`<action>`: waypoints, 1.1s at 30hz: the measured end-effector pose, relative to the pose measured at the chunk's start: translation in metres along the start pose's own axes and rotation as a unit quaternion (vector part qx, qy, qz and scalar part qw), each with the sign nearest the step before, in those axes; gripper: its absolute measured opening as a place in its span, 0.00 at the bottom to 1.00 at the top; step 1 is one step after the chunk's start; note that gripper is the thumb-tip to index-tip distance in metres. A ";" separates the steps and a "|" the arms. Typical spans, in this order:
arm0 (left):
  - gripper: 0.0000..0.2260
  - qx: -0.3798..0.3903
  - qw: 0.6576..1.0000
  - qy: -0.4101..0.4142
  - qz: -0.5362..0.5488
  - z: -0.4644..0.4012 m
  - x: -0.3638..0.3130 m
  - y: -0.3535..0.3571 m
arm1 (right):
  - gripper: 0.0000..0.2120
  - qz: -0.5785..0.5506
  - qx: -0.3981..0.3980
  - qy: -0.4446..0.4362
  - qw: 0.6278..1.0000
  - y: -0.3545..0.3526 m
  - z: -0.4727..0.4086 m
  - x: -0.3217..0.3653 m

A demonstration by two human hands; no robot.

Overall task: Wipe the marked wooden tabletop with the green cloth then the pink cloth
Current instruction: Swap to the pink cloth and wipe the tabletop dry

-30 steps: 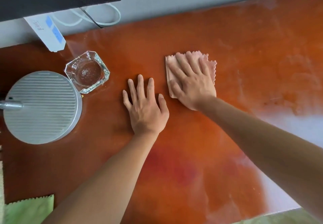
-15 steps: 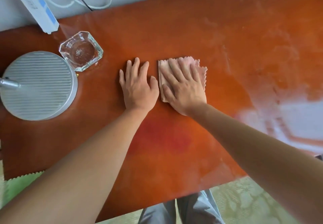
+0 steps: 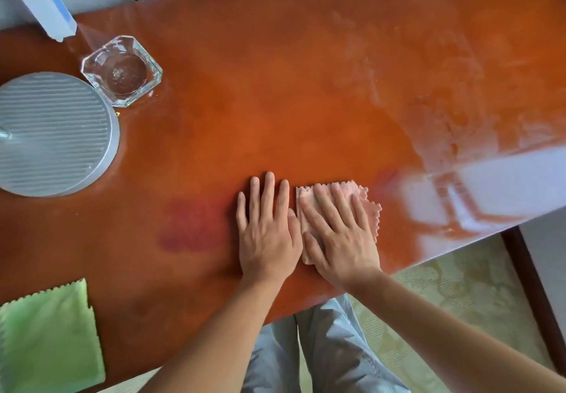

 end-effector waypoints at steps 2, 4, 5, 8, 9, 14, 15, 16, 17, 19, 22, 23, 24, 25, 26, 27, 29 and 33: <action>0.24 0.003 1.000 -0.001 -0.004 -0.001 0.000 0.000 | 0.28 -0.002 -0.001 -0.005 1.000 -0.001 -0.003 -0.001; 0.24 0.002 1.000 0.003 -0.005 0.000 0.000 0.000 | 0.28 0.000 0.003 -0.021 1.000 -0.002 -0.010 -0.004; 0.25 0.002 1.000 0.003 -0.005 0.000 0.000 0.000 | 0.28 0.003 0.007 -0.030 1.000 -0.002 -0.015 -0.007; 0.25 0.001 1.000 0.004 -0.006 0.000 0.000 0.000 | 0.29 0.010 0.015 -0.037 0.999 -0.007 -0.044 -0.021; 0.24 -0.001 1.000 0.006 -0.009 0.001 0.000 0.000 | 0.29 0.013 0.017 -0.033 0.999 -0.009 -0.057 -0.026; 0.24 -0.019 1.000 0.000 0.002 0.002 -0.001 -0.001 | 0.29 0.014 0.019 0.013 1.000 -0.014 -0.106 -0.040; 0.24 -0.024 1.000 -0.003 0.008 0.002 -0.001 -0.001 | 0.29 0.016 0.019 0.015 1.000 -0.013 -0.108 -0.039; 0.23 -0.028 0.999 -0.004 0.016 0.002 0.000 -0.001 | 0.29 0.018 0.020 0.014 1.000 -0.013 -0.108 -0.039; 0.23 -0.031 0.999 -0.005 0.023 0.003 0.000 -0.001 | 0.29 0.018 0.021 0.013 1.000 -0.013 -0.107 -0.038; 0.22 -0.038 0.999 -0.002 0.039 0.004 -0.001 -0.002 | 0.29 0.013 0.019 0.024 0.999 -0.014 -0.100 -0.038; 0.21 -0.047 0.996 -0.010 0.069 0.003 0.000 -0.002 | 0.29 0.012 0.009 0.027 1.000 -0.011 -0.073 -0.026; 0.20 -0.050 0.996 -0.012 0.075 0.002 0.001 -0.002 | 0.28 0.009 0.004 0.024 1.000 -0.009 -0.060 -0.020; 0.21 -0.050 0.996 -0.009 0.077 0.002 0.001 -0.003 | 0.28 0.005 -0.003 0.021 1.000 -0.007 -0.045 -0.014; 0.21 -0.049 0.996 -0.005 0.075 0.002 0.000 -0.003 | 0.28 0.000 -0.012 0.019 1.000 -0.005 -0.031 -0.008; 0.21 -0.046 0.996 -0.001 0.072 0.002 0.000 -0.003 | 0.28 -0.003 -0.020 0.015 1.000 -0.003 -0.017 -0.003; 0.21 -0.042 0.997 0.002 0.067 0.002 0.000 -0.003 | 0.28 -0.004 -0.025 0.011 1.000 -0.002 -0.005 0.003; 0.22 -0.034 0.998 0.005 0.055 0.002 0.002 -0.004 | 0.28 -0.004 -0.022 0.001 1.000 0.002 0.014 0.013; 0.23 -0.016 0.999 0.013 0.034 0.003 0.002 -0.005 | 0.28 -0.002 -0.009 -0.021 1.000 0.003 0.033 0.020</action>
Point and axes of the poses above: each hand's wrist, its own z-axis away from the middle knuckle, its own y-axis out of the palm, x = y × z, the point moved 4 cm from there along -z, towards the middle knuckle, and after that the axes turned 5 degrees about -y, right-handed, at the moved point
